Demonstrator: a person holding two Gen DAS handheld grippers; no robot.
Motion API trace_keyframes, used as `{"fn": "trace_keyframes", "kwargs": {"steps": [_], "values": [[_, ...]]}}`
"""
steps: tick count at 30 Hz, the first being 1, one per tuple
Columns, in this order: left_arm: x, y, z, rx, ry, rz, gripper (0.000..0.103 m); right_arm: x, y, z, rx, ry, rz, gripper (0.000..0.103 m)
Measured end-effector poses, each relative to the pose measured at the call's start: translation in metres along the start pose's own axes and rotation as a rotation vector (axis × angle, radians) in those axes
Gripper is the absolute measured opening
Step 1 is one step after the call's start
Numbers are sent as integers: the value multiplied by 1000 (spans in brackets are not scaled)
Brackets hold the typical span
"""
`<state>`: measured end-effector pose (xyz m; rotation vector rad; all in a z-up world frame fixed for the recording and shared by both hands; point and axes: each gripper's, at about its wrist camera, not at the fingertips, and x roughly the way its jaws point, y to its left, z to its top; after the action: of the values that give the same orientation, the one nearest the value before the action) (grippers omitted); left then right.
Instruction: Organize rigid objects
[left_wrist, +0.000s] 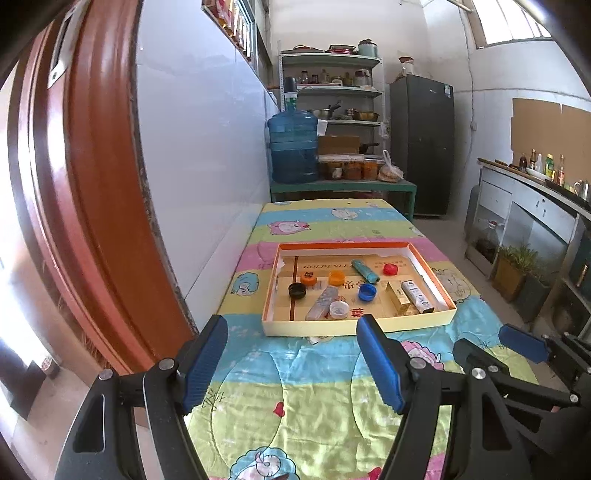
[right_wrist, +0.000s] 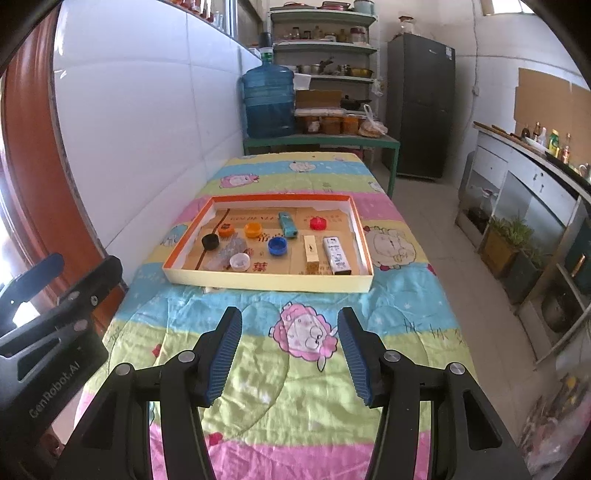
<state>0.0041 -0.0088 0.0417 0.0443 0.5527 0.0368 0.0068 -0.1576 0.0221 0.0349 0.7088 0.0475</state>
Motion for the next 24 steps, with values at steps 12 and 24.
{"fn": "trace_keyframes", "kwargs": {"steps": [12, 24], "values": [[7, 2, -7, -16, 45, 10, 73, 4, 2, -2, -3, 14, 12, 56], [12, -1, -8, -7, 59, 6, 72, 9, 1, -1, 2, 11, 11, 56]]}}
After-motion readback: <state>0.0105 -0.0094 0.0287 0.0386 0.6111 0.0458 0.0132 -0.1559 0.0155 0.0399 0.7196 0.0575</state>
